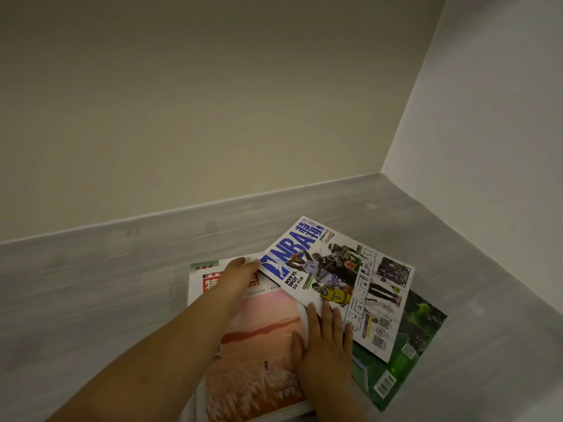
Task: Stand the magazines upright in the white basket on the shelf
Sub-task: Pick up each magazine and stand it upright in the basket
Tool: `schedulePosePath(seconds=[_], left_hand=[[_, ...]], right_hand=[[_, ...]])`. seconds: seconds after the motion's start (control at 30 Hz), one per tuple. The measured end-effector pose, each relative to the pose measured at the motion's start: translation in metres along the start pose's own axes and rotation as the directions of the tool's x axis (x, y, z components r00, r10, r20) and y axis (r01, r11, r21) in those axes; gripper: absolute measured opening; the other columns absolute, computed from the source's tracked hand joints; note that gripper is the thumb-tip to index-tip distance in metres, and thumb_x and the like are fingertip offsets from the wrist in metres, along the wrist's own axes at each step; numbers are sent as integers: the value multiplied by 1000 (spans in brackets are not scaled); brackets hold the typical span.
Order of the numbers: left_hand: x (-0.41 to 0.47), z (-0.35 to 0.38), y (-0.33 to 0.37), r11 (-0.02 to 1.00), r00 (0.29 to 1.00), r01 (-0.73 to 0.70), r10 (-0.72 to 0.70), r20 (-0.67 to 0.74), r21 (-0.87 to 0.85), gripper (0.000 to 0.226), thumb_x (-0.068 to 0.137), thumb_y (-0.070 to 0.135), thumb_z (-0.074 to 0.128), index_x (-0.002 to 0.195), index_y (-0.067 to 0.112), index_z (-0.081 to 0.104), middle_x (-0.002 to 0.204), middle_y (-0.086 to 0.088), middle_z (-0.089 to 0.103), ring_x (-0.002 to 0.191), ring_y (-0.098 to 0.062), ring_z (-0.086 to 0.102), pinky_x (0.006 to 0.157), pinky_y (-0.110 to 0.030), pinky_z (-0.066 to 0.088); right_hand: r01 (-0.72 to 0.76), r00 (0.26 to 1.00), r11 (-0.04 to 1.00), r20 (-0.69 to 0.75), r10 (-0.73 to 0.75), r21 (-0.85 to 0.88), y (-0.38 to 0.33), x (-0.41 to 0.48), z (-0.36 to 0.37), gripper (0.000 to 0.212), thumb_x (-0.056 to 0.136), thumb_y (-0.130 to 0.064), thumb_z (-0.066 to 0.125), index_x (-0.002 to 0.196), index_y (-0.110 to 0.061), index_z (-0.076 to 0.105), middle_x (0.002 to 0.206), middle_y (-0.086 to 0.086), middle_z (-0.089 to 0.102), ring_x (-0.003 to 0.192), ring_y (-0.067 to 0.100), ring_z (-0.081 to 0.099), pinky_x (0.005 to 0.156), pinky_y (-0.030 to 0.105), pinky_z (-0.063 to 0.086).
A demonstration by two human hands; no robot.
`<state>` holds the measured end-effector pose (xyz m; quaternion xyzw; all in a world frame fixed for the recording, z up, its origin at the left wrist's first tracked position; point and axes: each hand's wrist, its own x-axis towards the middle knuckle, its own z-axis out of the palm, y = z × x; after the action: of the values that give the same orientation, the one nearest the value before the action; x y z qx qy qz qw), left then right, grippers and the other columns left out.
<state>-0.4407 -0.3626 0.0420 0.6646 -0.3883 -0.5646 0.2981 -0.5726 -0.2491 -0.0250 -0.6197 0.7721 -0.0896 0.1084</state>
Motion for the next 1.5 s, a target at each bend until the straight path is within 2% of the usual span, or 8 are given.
schedulePosePath(seconds=[0.23,0.43,0.53,0.73,0.9,1.23,1.37,1.5], left_hand=[[8,15,17,997,999,-46,45,13,68,30,87,15,52,108,-6,54,114,-23,63,75,-23,56,60,-25,43],[-6,8,13,997,996,69,-68,59,-23,29,84,-5,50,113,-8,48,117,-27,60,95,-33,61,71,-35,50],[-21,-7,3,997,994,64,-60,92,-50,30,82,-7,51,112,-1,54,116,-24,62,85,-27,60,75,-36,49],[-53,-46,-8,983,999,-29,26,-22,-183,31,83,-9,48,112,0,55,111,-24,63,81,-27,60,48,-27,55],[-84,-101,-11,961,987,-157,147,-60,-226,30,85,-5,50,113,3,55,99,-17,64,69,-21,64,52,-27,57],[-168,-259,-4,848,845,-530,528,-85,-10,31,87,-3,47,92,26,57,62,15,72,60,1,67,46,-12,51],[-200,-326,-11,823,813,-559,568,-123,106,30,86,-1,48,102,23,54,82,5,66,66,4,67,50,-11,52],[-221,-379,-22,810,800,-543,579,-155,222,25,87,2,49,98,24,54,80,10,64,63,9,65,50,-7,51]], right_hand=[[8,1000,996,3,-8,-86,-14,-6,-21,76,92,-43,0,101,-16,70,108,8,71,99,28,67,111,32,-6],[-1,1000,996,-8,0,-90,-1,-5,-12,67,88,-56,2,143,-21,18,155,7,11,143,31,9,112,44,-12],[35,998,990,-41,-41,-136,-5,-7,-16,97,74,-62,-25,136,-20,37,148,7,27,135,31,33,113,40,-11],[216,976,965,48,-211,-147,-22,-25,-35,76,92,-46,-2,104,-20,69,110,2,70,99,22,67,105,35,16],[309,944,943,76,-320,123,-41,-25,-25,53,94,-46,25,142,-31,6,155,-4,-1,143,10,1,115,28,-5],[274,958,747,-102,-269,606,-174,1,-71,66,81,-13,63,138,-17,29,142,14,38,124,30,45,102,51,40],[183,931,640,77,-356,746,-238,20,-105,83,79,-3,62,143,-23,13,143,7,39,91,12,57,54,15,48],[168,804,654,281,-523,738,-306,16,-109,44,80,4,56,119,-15,47,126,12,58,87,14,60,74,29,50]])
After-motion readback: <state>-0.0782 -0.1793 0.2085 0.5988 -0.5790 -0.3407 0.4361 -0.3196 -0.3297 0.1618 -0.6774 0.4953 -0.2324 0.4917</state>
